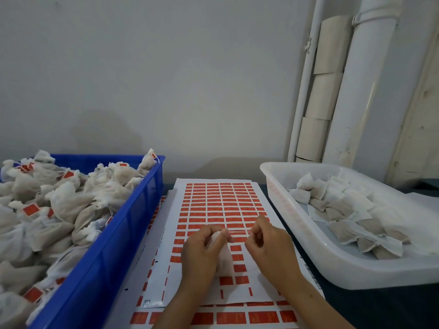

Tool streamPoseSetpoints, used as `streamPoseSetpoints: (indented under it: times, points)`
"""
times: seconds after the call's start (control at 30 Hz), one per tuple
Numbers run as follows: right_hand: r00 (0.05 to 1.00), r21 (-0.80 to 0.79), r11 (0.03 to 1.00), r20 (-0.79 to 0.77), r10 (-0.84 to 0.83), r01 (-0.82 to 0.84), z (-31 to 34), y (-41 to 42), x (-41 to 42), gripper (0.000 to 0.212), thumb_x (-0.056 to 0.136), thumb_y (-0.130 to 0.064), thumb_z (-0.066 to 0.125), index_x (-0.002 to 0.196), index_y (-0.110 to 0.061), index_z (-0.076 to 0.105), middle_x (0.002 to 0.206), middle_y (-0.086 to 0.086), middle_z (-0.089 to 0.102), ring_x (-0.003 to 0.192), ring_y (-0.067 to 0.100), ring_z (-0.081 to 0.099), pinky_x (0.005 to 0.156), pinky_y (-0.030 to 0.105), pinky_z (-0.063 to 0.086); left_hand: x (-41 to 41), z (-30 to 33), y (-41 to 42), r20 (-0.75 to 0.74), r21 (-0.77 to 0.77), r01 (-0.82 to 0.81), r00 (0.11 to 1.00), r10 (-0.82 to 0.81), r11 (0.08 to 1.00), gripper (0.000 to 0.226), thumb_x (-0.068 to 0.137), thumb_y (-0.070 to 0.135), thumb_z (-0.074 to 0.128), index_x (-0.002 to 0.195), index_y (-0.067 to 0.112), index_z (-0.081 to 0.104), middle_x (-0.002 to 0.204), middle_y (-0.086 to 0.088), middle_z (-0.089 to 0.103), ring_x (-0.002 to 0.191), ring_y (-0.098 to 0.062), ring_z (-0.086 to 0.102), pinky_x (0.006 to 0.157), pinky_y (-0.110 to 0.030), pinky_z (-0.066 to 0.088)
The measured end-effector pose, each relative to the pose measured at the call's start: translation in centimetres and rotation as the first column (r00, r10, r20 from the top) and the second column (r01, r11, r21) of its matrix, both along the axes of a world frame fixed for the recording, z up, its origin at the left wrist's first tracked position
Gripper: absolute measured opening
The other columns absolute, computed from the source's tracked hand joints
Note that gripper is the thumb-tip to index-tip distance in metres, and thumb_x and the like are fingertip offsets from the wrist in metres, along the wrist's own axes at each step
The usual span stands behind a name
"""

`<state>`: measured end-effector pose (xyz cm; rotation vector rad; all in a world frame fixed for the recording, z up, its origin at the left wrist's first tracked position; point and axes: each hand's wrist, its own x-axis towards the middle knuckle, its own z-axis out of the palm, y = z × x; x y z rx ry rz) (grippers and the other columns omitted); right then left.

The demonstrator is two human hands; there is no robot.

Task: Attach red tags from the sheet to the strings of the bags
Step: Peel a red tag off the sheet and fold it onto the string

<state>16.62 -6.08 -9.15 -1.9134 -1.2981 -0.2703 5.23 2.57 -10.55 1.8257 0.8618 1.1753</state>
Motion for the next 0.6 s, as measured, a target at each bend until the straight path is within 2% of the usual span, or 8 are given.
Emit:
streamPoseSetpoints:
  times: [0.17, 0.33, 0.43, 0.53, 0.6]
  points:
    - [0.997, 0.006, 1.0, -0.076, 0.024, -0.023, -0.4, 0.2, 0.3, 0.02, 0.086, -0.028, 0.061, 0.075, -0.032, 0.046, 0.066, -0.024, 0.051, 0.06, 0.003, 0.058, 0.056, 0.003, 0.041, -0.3, -0.2, 0.2, -0.048, -0.017, 0.03, 0.998, -0.03, 0.999, 0.021, 0.09, 0.036, 0.053, 0.076, 0.026, 0.065, 0.077, 0.019, 0.064, 0.075, -0.005, 0.061, 0.06, -0.009, 0.042]
    - [0.979, -0.058, 0.987, -0.151, 0.14, -0.15, -0.7, -0.2, 1.2, 0.012, 0.089, -0.034, 0.054, 0.081, -0.037, 0.046, 0.084, -0.026, 0.056, 0.074, -0.002, 0.062, 0.074, 0.009, 0.05, -0.8, 0.0, 0.6, -0.064, -0.132, 0.067, 0.995, -0.076, 0.989, 0.022, 0.093, 0.034, 0.048, 0.08, 0.022, 0.059, 0.076, 0.014, 0.061, 0.072, -0.006, 0.06, 0.051, -0.005, 0.041]
    - [0.968, -0.058, 0.98, -0.174, 0.179, -0.192, -0.6, -0.1, 1.2, 0.012, 0.09, -0.035, 0.052, 0.081, -0.039, 0.046, 0.084, -0.027, 0.056, 0.077, -0.004, 0.061, 0.076, 0.009, 0.05, -1.1, 0.7, 0.7, -0.024, -0.164, 0.098, 0.994, -0.104, 0.982, 0.026, 0.095, 0.029, 0.044, 0.075, 0.018, 0.055, 0.069, 0.007, 0.06, 0.062, -0.005, 0.058, 0.051, -0.007, 0.043]
    - [0.952, -0.054, 0.969, -0.207, 0.224, -0.24, -0.4, 0.0, 0.2, 0.007, 0.088, -0.042, 0.051, 0.09, -0.044, 0.045, 0.088, -0.03, 0.055, 0.082, -0.009, 0.059, 0.073, 0.005, 0.046, -2.2, 1.7, 1.3, -0.02, -0.211, 0.1, 0.994, -0.107, 0.972, 0.029, 0.097, 0.028, 0.04, 0.073, 0.016, 0.051, 0.063, 0.002, 0.057, 0.052, -0.007, 0.053, 0.052, -0.014, 0.044]
    - [0.935, -0.119, 0.944, -0.223, 0.276, -0.307, -0.3, 0.1, -0.6, 0.025, 0.086, -0.047, 0.055, 0.103, -0.05, 0.037, 0.095, -0.033, 0.05, 0.087, -0.008, 0.057, 0.076, 0.005, 0.045, -3.2, 2.2, 2.0, -0.018, -0.258, 0.064, 0.997, -0.071, 0.964, 0.03, 0.098, 0.027, 0.039, 0.073, 0.015, 0.049, 0.06, 0.002, 0.054, 0.045, -0.004, 0.051, 0.047, -0.013, 0.042]
